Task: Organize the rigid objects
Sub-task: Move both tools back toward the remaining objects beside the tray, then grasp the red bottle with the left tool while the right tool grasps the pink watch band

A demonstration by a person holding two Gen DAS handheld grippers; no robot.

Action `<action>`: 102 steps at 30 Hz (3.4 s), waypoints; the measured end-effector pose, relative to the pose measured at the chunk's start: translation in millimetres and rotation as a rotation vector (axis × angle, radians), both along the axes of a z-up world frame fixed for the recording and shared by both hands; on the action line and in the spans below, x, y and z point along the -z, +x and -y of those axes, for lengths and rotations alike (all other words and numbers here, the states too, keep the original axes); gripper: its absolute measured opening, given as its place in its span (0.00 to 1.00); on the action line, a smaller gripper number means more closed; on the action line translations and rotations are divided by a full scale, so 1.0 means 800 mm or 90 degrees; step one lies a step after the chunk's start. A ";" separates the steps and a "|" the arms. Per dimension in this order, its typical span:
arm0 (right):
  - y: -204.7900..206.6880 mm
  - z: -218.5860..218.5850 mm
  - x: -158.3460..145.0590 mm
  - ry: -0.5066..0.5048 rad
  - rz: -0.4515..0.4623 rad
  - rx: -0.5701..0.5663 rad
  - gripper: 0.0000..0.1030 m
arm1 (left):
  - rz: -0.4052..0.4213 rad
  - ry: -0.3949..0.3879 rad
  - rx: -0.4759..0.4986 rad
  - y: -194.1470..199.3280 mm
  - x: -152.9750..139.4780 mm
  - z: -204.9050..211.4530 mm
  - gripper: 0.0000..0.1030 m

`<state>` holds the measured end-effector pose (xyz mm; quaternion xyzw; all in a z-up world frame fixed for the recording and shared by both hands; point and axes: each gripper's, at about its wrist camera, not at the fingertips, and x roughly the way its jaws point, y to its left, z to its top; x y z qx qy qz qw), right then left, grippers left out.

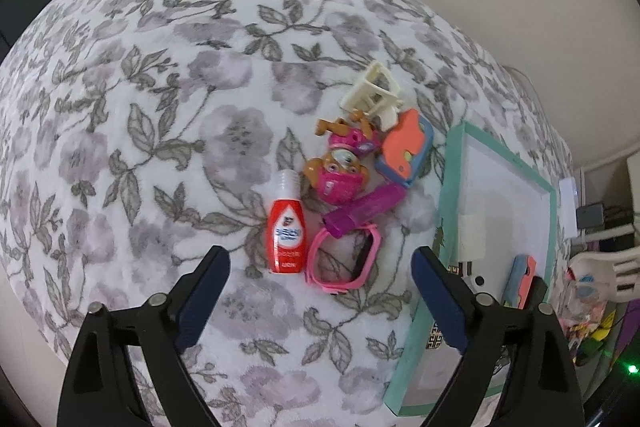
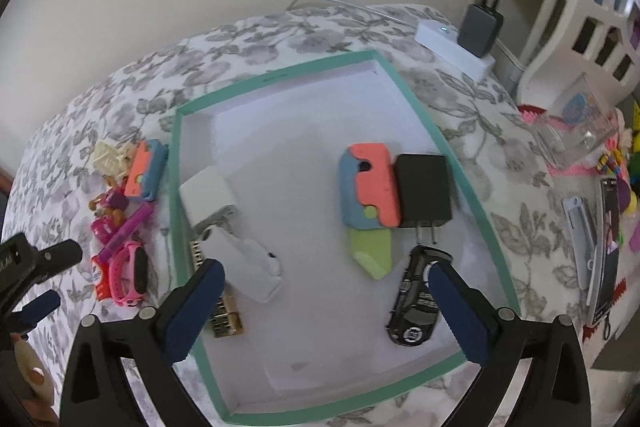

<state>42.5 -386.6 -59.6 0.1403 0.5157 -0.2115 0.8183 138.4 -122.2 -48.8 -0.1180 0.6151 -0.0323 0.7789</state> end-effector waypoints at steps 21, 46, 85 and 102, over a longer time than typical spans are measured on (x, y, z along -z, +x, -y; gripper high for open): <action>0.062 -0.129 -0.026 0.002 0.086 -0.174 1.00 | 0.070 -0.007 -0.144 0.026 -0.027 -0.131 1.00; 0.117 -0.182 0.064 0.044 -0.029 -0.238 0.80 | -0.042 0.035 -0.111 0.049 0.046 -0.116 1.00; 0.113 -0.171 0.078 0.024 -0.070 -0.254 0.52 | -0.062 0.059 -0.003 0.065 0.066 -0.029 1.00; 0.102 -0.151 0.073 0.048 -0.066 -0.242 0.52 | -0.063 0.113 0.054 0.061 0.089 0.038 0.86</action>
